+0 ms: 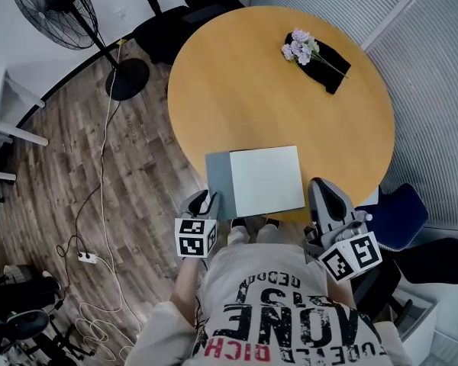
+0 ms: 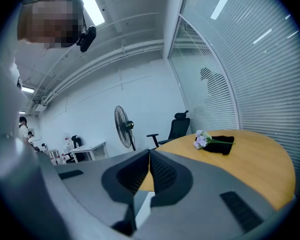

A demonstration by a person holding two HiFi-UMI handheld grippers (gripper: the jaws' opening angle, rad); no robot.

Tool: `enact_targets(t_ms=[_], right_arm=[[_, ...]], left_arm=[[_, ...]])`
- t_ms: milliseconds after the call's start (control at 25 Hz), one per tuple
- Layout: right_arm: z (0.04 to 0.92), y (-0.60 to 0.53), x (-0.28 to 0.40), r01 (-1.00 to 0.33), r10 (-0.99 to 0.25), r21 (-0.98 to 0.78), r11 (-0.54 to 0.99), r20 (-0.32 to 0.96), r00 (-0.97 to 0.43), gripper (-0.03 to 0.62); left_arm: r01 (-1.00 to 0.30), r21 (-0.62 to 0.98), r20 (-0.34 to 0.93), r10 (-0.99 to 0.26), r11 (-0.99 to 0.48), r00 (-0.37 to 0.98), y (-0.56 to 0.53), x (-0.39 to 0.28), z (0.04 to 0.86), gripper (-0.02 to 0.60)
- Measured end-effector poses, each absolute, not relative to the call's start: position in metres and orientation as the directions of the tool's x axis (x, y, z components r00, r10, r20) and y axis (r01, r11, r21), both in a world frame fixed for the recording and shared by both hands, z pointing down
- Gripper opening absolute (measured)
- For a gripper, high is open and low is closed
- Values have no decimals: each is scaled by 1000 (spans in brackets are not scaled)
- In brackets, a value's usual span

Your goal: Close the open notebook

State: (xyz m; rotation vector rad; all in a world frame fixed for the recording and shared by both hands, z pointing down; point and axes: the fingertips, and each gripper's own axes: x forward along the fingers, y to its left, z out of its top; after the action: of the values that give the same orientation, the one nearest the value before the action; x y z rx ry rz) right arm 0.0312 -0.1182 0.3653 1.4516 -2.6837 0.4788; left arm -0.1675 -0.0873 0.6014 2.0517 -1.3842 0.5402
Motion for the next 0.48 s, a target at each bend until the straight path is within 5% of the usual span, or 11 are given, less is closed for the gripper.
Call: enact_targets(t_ms=[480], right_arm=[[365,-122,31,-831,-812,-242,500,201,-548,12]], left_arm=[[-918,315,698,-596,-242,397,-81,-174,650,112]])
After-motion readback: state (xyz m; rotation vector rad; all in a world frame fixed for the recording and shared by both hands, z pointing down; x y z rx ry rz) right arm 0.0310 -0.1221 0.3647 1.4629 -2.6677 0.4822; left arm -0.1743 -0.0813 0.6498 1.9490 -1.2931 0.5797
